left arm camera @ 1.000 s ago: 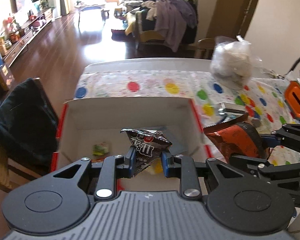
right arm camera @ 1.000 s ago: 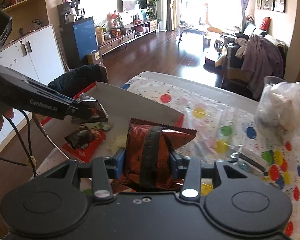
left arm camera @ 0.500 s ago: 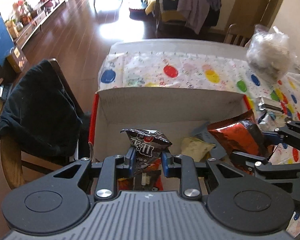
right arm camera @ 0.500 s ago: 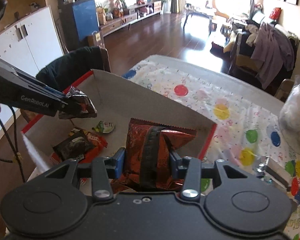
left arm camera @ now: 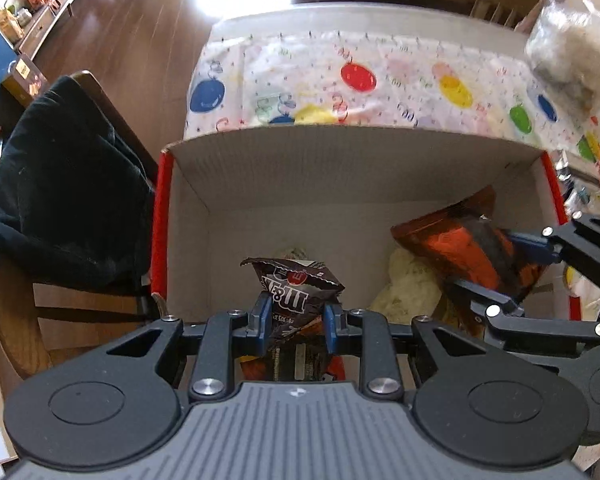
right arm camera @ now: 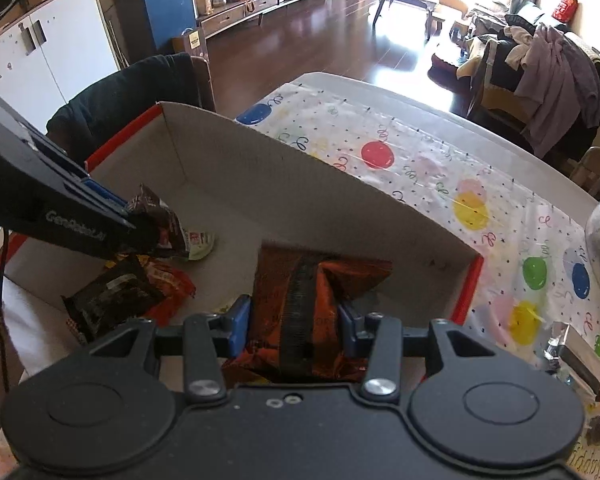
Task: Organize snacks
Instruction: 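Carry the M&M's bag and orange chip bag over the shoebox with both tools, then open both tools to drop the two bags into the shoebox, then move both tools back from the shoebox toward the remaining snacks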
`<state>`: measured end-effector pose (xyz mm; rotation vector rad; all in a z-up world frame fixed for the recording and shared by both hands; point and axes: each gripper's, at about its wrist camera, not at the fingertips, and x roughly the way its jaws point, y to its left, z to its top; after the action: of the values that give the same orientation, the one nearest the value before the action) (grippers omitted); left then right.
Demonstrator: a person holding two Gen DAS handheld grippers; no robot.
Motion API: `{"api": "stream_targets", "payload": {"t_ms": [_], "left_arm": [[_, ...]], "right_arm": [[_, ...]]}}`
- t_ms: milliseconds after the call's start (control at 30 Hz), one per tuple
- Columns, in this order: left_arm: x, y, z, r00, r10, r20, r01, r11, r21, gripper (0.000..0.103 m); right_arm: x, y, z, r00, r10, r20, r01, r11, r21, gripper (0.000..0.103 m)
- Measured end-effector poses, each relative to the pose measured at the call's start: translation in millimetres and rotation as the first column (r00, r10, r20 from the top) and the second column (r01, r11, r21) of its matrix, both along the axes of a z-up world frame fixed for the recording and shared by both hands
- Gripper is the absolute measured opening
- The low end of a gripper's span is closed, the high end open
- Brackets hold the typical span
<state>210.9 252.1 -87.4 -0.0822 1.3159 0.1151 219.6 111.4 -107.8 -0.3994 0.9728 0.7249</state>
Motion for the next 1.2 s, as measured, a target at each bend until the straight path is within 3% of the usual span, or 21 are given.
{"api": "stream_targets", "payload": {"t_ms": [267,400,533,733,800,967,1100,1200], "left_arm": [[7,-2,-9,0.999,-0.005,-0.042,0.005,1.000,0.005,0.025],[7,-4,-8,0.999,-0.010,-0.038,0.010,1.000,0.003,0.026],[3,-5,-4,1.000,-0.006,-0.016,0.006,1.000,-0.005,0.027],[-12,-8,5,0.999,0.002,0.038,-0.001,1.000,-0.028,0.035],[-19,-10,9,0.998,0.004,0.063,-0.002,0.999,-0.034,0.052],[-40,-20,29,0.989,-0.016,0.150,0.021,0.999,-0.036,0.054],[-56,-35,49,0.971,-0.041,0.235,0.047,0.999,-0.022,0.063],[-66,-49,62,0.956,-0.054,0.289,0.065,0.998,-0.028,0.064]], "right_arm": [[1,-3,-2,1.000,0.008,-0.015,-0.008,1.000,0.009,0.045],[1,-5,2,1.000,-0.003,-0.018,0.004,0.999,0.032,0.062],[-3,-10,10,1.000,-0.006,-0.005,0.007,0.999,0.054,0.063],[-13,-22,24,1.000,-0.010,0.001,0.010,0.995,0.104,0.069],[-18,-26,30,1.000,-0.009,0.009,0.008,0.993,0.118,0.070],[-33,-41,48,0.999,-0.020,0.028,0.015,0.986,0.166,0.077],[-46,-63,65,0.999,-0.029,0.042,0.020,0.977,0.211,0.080],[-52,-81,75,0.998,-0.042,0.055,0.028,0.971,0.238,0.083]]}}
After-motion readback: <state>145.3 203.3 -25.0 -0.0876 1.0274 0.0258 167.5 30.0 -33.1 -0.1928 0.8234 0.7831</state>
